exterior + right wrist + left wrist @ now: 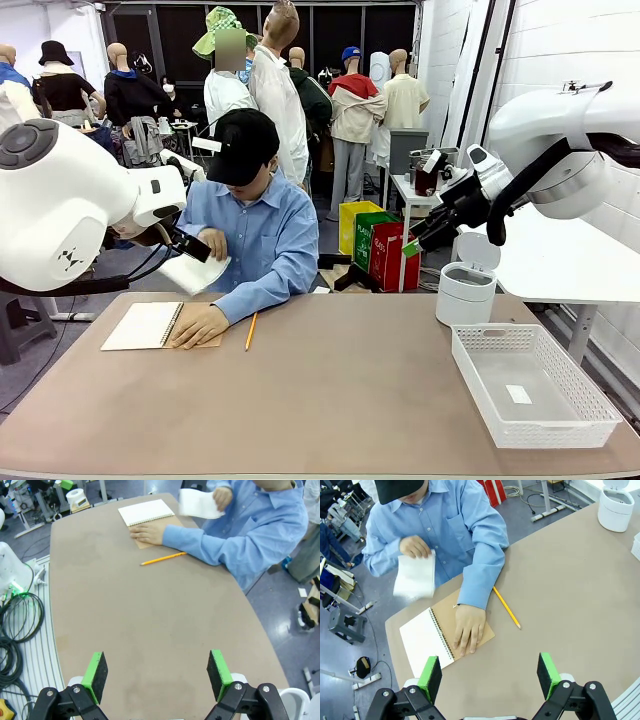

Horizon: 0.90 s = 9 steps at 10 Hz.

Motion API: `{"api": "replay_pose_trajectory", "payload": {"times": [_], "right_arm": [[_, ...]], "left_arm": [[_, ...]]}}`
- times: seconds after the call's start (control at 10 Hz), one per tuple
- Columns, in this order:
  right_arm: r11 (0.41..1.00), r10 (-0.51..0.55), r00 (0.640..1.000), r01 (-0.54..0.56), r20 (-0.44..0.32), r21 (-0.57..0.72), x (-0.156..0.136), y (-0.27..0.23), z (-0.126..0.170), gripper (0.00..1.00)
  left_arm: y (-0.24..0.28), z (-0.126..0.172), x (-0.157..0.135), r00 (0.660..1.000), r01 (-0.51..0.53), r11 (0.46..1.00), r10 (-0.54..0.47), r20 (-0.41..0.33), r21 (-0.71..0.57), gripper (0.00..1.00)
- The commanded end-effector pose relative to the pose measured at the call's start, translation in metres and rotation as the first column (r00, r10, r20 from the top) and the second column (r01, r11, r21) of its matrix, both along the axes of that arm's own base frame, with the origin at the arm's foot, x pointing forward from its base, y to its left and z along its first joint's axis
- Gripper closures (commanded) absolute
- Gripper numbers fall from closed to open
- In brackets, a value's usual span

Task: Sort the paper based on its condition.
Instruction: If a person hands you a paper, place it in the Organizing basket , and if it's crumpled, put it in the Trash can.

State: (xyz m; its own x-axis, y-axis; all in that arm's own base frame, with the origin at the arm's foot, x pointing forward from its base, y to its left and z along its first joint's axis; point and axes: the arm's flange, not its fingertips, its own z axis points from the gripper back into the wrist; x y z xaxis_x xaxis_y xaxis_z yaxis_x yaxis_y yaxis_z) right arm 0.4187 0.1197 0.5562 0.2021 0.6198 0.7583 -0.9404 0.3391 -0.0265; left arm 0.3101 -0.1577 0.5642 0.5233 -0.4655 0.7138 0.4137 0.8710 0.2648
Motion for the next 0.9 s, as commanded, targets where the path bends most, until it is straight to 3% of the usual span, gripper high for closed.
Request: {"api": "replay_pose_trajectory", "payload": {"times": [0.0,0.8], "right_arm": [[1.0,0.006,1.0,-0.006,0.005,0.002,0.0001,-0.0005,0.0,0.0],[1.0,0.006,1.0,-0.006,0.005,0.002,0.0001,-0.0005,0.0,0.0]], "left_arm": [[0.0005,-0.0009,0.0003,1.0,0.004,1.0,-0.004,0.009,0.014,0.0],[0.0005,-0.0009,0.0003,1.0,0.004,1.0,-0.004,0.009,0.014,0.0]]}}
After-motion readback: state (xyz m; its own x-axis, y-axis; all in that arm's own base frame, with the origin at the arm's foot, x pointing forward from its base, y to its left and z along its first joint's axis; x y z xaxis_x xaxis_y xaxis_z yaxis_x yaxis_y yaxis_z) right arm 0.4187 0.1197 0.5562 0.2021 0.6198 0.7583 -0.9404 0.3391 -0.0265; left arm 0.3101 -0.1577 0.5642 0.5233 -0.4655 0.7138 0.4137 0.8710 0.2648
